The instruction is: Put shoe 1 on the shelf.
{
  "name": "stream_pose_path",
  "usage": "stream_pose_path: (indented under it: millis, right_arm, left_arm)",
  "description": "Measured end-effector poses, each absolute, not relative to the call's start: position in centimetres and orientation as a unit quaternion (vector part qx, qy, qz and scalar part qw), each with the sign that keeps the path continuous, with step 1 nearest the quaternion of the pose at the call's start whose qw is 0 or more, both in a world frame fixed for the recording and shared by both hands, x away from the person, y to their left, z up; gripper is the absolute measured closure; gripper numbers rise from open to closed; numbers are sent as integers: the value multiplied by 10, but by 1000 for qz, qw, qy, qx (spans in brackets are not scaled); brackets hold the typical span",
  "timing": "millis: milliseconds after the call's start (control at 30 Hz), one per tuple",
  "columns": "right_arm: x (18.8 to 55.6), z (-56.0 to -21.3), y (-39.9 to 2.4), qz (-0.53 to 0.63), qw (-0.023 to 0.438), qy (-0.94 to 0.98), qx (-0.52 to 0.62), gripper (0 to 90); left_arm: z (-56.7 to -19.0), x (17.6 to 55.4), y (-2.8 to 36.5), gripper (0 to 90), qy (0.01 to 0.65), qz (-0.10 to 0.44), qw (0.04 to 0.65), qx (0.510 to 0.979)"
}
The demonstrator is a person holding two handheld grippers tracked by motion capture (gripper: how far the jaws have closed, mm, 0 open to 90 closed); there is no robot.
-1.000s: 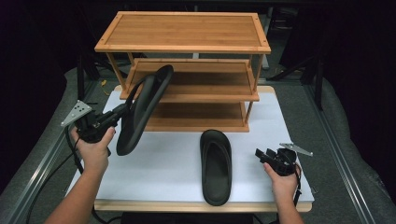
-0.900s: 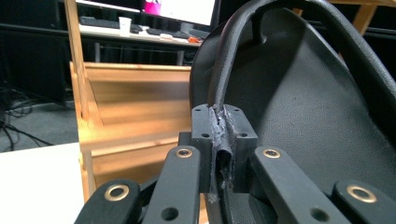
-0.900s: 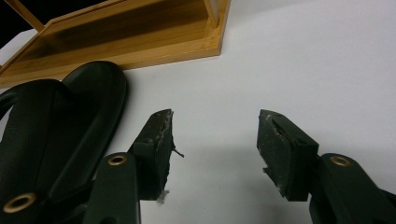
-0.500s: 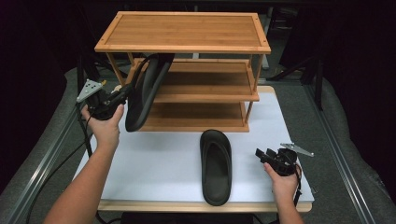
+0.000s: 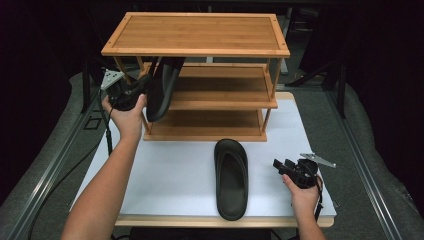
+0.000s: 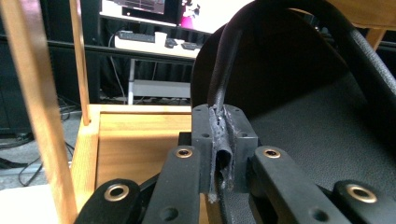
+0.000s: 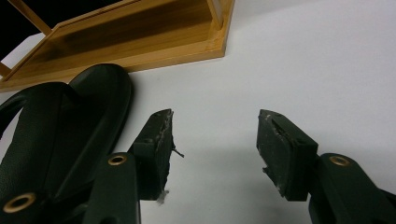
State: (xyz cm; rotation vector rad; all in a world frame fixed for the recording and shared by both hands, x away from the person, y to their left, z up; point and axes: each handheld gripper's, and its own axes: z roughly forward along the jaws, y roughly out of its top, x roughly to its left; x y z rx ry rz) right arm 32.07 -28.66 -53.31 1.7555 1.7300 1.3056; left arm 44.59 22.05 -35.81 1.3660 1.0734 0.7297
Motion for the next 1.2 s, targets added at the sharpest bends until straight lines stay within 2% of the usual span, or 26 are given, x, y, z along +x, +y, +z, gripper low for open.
stream_pose_path:
  millis: [167, 367, 733, 1200]
  right_arm:
    - [321, -533, -287, 461, 171, 611, 621, 459]
    - [321, -533, -286, 463, 169, 611, 620, 459]
    - [322, -535, -286, 468, 168, 608, 619, 460]
    - [322, -534, -287, 464, 159, 612, 620, 460]
  left_arm:
    - [-358, 458, 214, 842, 469, 325, 579, 582]
    - [-359, 472, 206, 842, 498, 309, 578, 568]
    - [-363, 485, 196, 841, 524, 326, 550, 562]
    - [-370, 498, 185, 838, 539, 335, 520, 571]
